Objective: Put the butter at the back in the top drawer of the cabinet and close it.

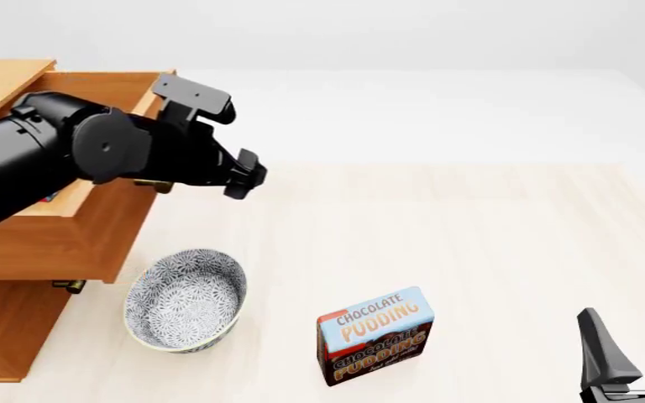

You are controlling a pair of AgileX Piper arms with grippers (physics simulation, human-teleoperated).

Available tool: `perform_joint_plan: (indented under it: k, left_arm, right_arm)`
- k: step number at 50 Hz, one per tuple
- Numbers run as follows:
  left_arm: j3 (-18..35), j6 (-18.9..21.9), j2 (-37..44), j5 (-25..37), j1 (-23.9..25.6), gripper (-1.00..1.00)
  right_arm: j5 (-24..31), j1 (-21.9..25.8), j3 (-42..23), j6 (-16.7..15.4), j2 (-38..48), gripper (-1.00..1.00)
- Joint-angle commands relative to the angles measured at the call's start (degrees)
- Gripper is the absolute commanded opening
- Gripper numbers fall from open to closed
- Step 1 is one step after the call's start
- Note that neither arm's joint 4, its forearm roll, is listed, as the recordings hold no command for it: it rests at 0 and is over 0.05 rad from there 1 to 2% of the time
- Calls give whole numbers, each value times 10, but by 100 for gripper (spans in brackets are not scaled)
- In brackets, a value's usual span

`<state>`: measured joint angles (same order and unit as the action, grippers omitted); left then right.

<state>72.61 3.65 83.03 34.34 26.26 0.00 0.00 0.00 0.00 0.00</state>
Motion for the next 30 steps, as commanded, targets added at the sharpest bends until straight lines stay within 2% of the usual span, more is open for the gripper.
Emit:
perform_joint_plan:
  k: [1,30]
  left_arm:
    - [-30,-9,17,-3,-17,100]
    - [-80,-3,-8,-23,-62,100]
  right_arm:
    - [0,0,0,0,0,100]
    - [0,0,0,0,0,100]
